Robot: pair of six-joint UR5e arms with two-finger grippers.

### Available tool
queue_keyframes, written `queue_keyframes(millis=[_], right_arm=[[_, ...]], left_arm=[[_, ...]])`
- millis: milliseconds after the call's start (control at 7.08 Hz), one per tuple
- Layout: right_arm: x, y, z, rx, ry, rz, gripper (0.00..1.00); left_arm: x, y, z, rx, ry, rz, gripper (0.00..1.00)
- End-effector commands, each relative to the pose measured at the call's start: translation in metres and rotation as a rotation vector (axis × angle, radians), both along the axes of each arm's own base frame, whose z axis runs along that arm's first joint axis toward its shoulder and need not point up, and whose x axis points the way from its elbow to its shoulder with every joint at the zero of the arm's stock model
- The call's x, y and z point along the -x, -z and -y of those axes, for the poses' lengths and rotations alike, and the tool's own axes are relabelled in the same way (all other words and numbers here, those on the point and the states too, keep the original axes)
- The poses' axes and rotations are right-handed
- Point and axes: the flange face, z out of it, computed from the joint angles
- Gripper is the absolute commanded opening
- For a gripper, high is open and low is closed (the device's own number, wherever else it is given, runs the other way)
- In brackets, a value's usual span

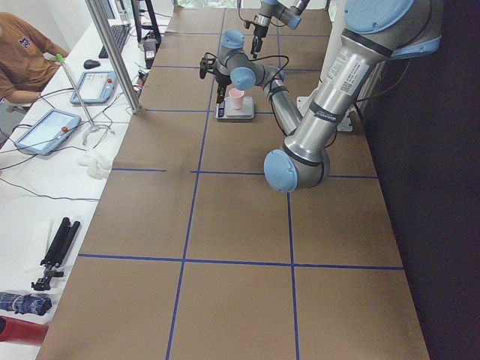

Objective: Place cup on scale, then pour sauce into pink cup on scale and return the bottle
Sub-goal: 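Withdraw the left gripper while the right gripper reaches toward the glass bottle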

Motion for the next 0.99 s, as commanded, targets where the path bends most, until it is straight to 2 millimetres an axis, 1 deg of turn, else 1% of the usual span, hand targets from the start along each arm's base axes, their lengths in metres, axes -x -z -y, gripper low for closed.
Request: queue_keyframes(millis=[0, 141, 283, 424, 565, 707, 848], right_arm=[[0.029, 0.014, -0.013, -0.047, -0.184, -0.029, 1.00], [0.026, 0.014, -0.007, -0.080, -0.248, -0.051, 1.00], [0.024, 0.007, -0.001, -0.104, -0.297, -0.102, 1.00], [0.022, 0.003, 0.003, -0.128, -0.345, -0.124, 1.00], [0.025, -0.012, 0.005, -0.087, -0.402, -0.101, 1.00], [0.027, -0.020, 0.006, -0.085, -0.408, -0.112, 1.00], [0.029, -0.022, 0.008, -0.105, -0.435, -0.121, 1.00]], left_arm=[[0.034, -0.054, 0.002, -0.041, -0.041, 0.100, 0.62], [0.043, -0.079, 0.000, -0.043, -0.061, 0.146, 0.62], [0.068, -0.110, 0.002, -0.080, -0.108, 0.208, 0.62], [0.084, -0.122, 0.005, -0.091, -0.115, 0.233, 0.63], [0.084, -0.121, 0.004, -0.091, -0.115, 0.231, 0.63], [0.084, -0.121, 0.004, -0.091, -0.116, 0.230, 0.63], [0.084, -0.120, 0.004, -0.092, -0.115, 0.228, 0.63]])
